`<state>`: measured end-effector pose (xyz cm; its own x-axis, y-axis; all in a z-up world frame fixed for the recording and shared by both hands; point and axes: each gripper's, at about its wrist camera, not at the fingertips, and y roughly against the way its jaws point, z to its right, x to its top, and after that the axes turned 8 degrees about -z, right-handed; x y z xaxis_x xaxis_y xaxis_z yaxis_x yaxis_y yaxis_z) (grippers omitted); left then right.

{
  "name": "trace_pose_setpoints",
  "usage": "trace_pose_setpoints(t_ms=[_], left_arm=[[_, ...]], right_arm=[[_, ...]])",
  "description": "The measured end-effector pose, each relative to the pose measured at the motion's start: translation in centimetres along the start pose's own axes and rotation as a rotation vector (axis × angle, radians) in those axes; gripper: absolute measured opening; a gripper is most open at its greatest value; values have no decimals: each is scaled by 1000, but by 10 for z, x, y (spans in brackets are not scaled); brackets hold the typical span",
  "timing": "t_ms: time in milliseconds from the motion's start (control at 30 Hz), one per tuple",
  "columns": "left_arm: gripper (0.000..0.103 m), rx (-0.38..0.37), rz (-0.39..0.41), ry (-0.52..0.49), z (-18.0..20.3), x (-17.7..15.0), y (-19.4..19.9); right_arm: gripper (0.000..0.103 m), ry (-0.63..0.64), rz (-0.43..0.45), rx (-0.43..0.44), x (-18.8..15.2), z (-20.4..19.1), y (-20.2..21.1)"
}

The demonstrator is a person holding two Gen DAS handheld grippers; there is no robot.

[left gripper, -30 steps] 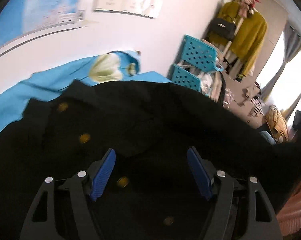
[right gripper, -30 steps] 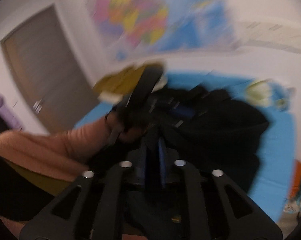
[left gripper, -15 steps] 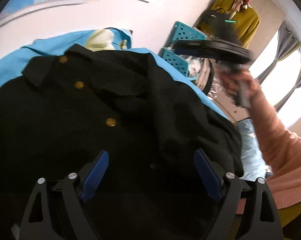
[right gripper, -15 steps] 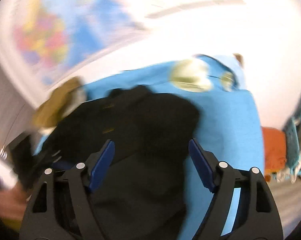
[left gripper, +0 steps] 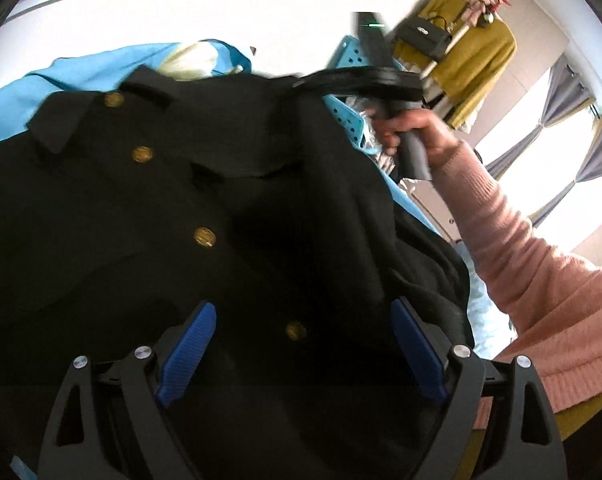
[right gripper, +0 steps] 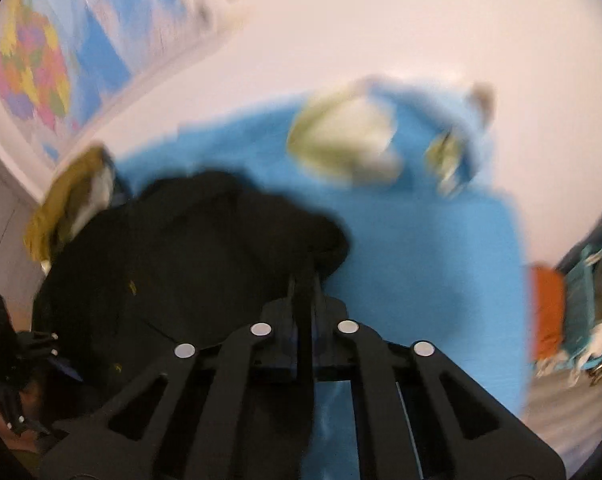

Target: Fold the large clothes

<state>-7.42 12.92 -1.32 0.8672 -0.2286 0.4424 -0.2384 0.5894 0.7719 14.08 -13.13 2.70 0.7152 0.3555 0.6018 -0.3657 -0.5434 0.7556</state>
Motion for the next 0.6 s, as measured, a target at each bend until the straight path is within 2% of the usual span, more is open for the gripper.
trace_pose_setpoints(t_ms=[100, 167, 300, 333, 367, 400, 467, 500, 600], left_arm=[[85, -9, 24, -4, -3, 5, 5], [85, 9, 23, -13, -3, 8, 3], [85, -27, -10, 14, -9, 7, -5], [85, -31, -14, 15, -8, 7, -5], [85, -34, -10, 4, -5, 5, -3], [85, -41, -8, -3, -3, 6, -4], [85, -55, -3, -28, 7, 6, 0], [86, -61, 3, -53, 15, 7, 2], [91, -71, 2, -120, 37, 9, -1]], right_arm=[[3, 43, 66, -160, 6, -2, 21], [3, -3, 37, -220, 8, 11, 8], [6, -56, -55, -222, -6, 22, -32], [15, -71, -76, -222, -9, 24, -36], [31, -86, -79, -241, -10, 24, -36], [39, -89, -63, -248, -10, 22, -31], [65, -105, 26, -220, -15, 16, -4], [69, -111, 65, -197, -19, 14, 11], [70, -77, 106, -87, -34, -3, 42]])
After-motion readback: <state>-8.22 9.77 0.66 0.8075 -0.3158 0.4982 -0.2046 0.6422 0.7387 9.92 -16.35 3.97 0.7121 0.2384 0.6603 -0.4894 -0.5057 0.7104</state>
